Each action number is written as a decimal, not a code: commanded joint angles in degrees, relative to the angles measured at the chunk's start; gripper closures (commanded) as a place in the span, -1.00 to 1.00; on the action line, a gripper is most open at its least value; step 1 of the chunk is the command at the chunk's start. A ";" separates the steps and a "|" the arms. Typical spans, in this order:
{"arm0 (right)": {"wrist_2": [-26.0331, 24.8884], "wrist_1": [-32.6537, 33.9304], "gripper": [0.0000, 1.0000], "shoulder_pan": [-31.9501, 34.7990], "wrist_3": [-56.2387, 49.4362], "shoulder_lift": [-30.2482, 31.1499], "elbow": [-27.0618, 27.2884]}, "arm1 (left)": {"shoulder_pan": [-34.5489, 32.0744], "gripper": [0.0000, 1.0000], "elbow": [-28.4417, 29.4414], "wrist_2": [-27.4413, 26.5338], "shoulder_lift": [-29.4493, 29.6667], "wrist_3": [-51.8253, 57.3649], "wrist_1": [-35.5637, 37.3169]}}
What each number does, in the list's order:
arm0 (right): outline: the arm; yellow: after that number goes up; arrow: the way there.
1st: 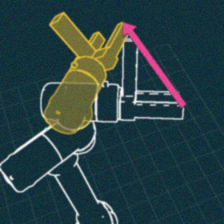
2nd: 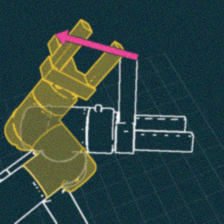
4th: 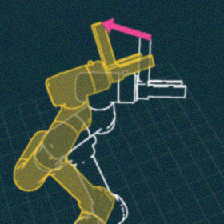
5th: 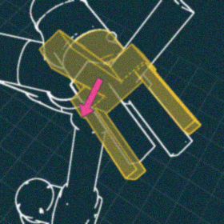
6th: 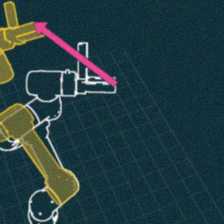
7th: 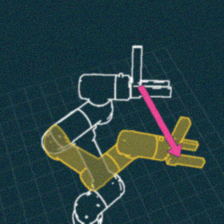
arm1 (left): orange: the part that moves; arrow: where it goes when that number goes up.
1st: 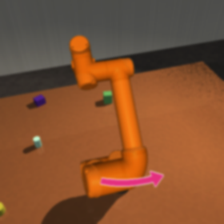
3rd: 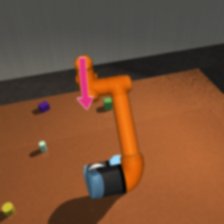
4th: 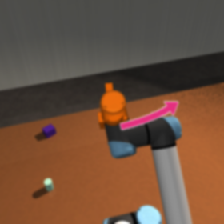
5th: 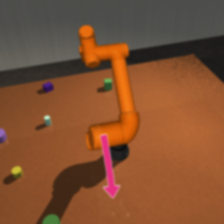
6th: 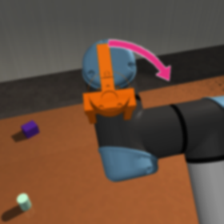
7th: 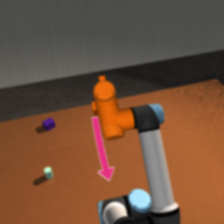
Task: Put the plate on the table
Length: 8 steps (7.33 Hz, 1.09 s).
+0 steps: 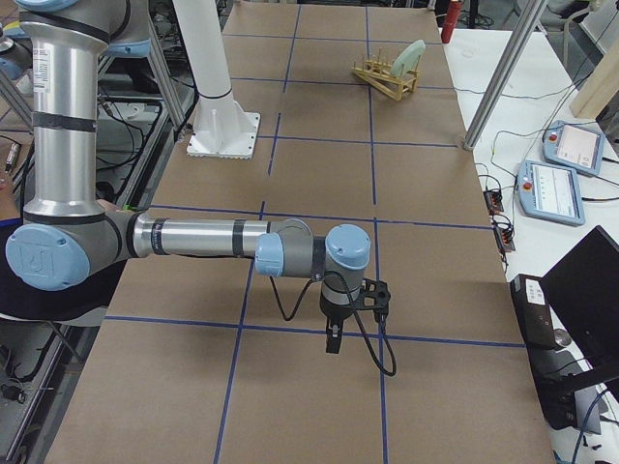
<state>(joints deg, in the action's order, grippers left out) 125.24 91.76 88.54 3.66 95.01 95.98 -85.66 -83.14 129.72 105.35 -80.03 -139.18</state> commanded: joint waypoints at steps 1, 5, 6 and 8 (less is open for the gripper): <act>0.00 0.00 -1.00 0.05 -0.06 0.00 0.00 | 5.83 -1.00 6.05 -4.98 4.66 -11.78 -8.74; 0.00 0.00 -1.00 0.05 0.03 0.00 0.00 | 15.18 -1.00 6.06 5.83 11.36 -17.17 -8.48; 0.00 0.00 -1.00 0.05 -0.06 0.00 0.00 | 15.44 -1.00 6.24 6.86 12.76 -18.05 -8.04; 0.00 0.00 -1.00 0.05 -0.06 0.00 0.00 | 17.19 -1.00 10.34 6.60 17.41 -18.23 -8.04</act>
<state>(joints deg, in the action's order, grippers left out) 125.24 91.76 88.59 3.65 95.01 95.98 -69.46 -75.24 136.04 119.90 -98.07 -147.27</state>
